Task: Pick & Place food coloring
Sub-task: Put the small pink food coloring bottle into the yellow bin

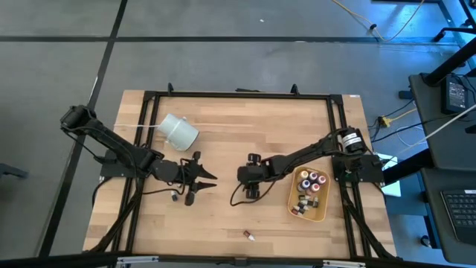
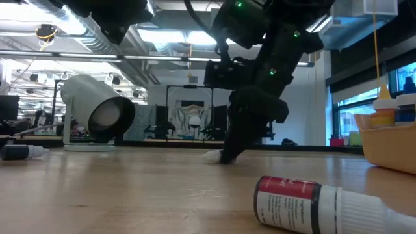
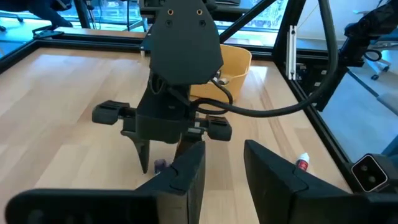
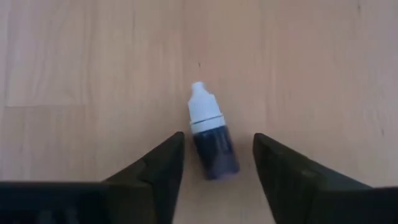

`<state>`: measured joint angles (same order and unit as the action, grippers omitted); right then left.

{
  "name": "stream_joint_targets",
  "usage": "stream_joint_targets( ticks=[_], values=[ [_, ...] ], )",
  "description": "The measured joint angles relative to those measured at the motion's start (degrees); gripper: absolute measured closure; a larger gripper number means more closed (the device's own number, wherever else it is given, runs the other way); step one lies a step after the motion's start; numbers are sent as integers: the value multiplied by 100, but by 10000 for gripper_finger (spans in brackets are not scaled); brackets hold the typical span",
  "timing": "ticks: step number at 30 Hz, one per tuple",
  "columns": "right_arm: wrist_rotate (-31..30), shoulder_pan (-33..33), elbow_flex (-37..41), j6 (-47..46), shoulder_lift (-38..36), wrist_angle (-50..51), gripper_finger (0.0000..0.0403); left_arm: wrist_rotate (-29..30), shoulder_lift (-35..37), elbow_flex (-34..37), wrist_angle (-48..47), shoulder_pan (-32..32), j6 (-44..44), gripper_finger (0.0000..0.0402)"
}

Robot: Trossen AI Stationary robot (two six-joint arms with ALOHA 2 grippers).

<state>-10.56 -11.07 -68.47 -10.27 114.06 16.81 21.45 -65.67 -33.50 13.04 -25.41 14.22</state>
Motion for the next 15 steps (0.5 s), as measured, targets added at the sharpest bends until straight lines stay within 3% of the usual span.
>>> stream_joint_targets(
  ticks=[9,15],
  values=[
    [9,-36,-4,442,-26,212,337,-2,0,0,-2,0,2,297],
    [-29,-151,2,626,-84,337,342,-4,0,0,-2,0,2,296]
  ],
)
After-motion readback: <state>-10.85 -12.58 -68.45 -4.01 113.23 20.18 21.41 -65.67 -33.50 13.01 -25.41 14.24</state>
